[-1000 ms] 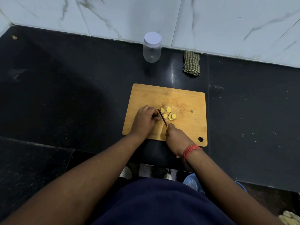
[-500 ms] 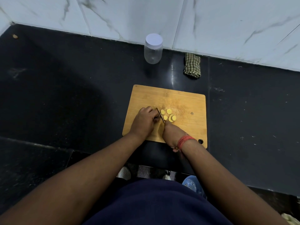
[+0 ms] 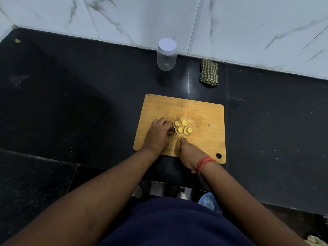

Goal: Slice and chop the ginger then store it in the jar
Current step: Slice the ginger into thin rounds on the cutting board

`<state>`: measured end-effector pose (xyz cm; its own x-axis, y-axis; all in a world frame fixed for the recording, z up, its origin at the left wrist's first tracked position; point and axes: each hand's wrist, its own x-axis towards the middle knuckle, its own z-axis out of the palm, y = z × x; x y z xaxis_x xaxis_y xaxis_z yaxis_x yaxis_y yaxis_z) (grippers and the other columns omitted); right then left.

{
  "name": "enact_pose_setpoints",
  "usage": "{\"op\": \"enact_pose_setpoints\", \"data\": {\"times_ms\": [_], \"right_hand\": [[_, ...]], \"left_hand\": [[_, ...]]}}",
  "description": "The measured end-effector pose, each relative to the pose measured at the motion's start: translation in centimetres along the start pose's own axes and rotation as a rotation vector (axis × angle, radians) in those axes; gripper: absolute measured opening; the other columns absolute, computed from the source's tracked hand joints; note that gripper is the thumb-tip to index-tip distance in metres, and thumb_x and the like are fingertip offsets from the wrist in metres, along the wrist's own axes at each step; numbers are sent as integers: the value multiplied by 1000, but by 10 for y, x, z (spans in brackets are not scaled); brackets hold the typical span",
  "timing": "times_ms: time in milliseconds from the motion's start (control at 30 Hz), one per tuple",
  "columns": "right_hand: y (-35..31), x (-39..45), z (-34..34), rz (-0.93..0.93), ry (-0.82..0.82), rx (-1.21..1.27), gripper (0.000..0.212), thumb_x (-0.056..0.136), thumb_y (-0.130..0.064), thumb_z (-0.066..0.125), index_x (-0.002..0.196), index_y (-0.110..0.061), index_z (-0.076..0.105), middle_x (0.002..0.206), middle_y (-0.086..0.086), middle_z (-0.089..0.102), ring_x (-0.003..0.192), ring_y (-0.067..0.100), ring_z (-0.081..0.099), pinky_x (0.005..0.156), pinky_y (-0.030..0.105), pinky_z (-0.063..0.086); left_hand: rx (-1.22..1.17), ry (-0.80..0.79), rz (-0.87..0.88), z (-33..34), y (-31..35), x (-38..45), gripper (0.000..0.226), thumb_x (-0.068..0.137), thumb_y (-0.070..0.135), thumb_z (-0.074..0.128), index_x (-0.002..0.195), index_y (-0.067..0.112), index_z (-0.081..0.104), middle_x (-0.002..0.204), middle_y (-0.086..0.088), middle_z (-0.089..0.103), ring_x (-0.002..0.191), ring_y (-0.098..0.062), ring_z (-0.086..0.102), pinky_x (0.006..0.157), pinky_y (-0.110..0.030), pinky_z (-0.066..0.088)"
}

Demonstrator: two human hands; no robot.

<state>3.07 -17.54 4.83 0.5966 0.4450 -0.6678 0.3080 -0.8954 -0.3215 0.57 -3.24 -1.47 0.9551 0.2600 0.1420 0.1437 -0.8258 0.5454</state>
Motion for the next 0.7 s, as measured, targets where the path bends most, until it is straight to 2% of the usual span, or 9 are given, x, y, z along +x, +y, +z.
{"op": "enact_pose_setpoints", "data": {"times_ms": [133,233,300,367,400,467,533,633,700], "right_hand": [[0,0,4,-3,17,28,44,90,10,42,131,0,30,66,5,45,53,15,44,37,28,31],[-1,2,1,14,-20,84,37,92,7,43,127,-3,34,75,10,52,63,26,54,46,35,46],[-4,6,-6,39,-32,87,43,90,6,52,130,-1,35,87,12,56,73,29,58,58,36,50],[-8,8,-8,46,-37,90,56,85,10,58,134,2,31,86,12,55,69,26,56,55,32,47],[-10,8,-7,28,-15,107,55,88,6,57,137,1,31,93,15,58,76,29,59,62,32,48],[-11,7,-4,2,55,167,46,97,-7,46,142,-3,34,121,20,58,107,36,60,82,33,47],[-7,1,1,9,76,150,41,100,-12,40,140,-5,37,129,19,55,116,36,56,85,33,44],[8,-16,11,25,38,100,38,100,-10,37,138,-4,36,123,19,57,108,34,57,78,30,38],[18,-30,17,8,9,117,39,97,-3,34,136,-3,33,106,17,60,86,27,56,71,27,36]], "left_hand": [[12,-10,-2,1,0,0,10,89,6,65,95,13,68,97,-1,58,90,-20,49,73,-30,42],[8,-11,0,2,-1,0,11,88,4,66,96,12,67,97,-2,58,90,-21,49,73,-32,44],[5,-18,21,2,-1,-1,11,87,4,66,96,11,68,98,-4,58,90,-23,50,72,-34,44],[12,-19,44,1,-1,-1,11,87,4,66,97,10,67,99,-4,59,90,-23,49,72,-32,42],[8,-17,42,1,-2,-1,11,87,4,65,96,10,67,99,-4,58,90,-24,49,72,-33,42],[-7,-16,23,1,-1,-1,11,87,3,65,95,10,67,98,-3,58,90,-24,48,72,-35,43],[-14,-9,8,2,0,-1,11,88,4,64,96,11,67,98,-2,58,91,-23,48,72,-35,44],[-36,15,-18,5,2,-2,9,91,8,63,97,12,67,100,0,59,93,-21,49,74,-35,45],[-48,25,-29,6,2,-2,6,91,10,64,96,13,67,100,1,59,94,-20,49,76,-35,46]]}}
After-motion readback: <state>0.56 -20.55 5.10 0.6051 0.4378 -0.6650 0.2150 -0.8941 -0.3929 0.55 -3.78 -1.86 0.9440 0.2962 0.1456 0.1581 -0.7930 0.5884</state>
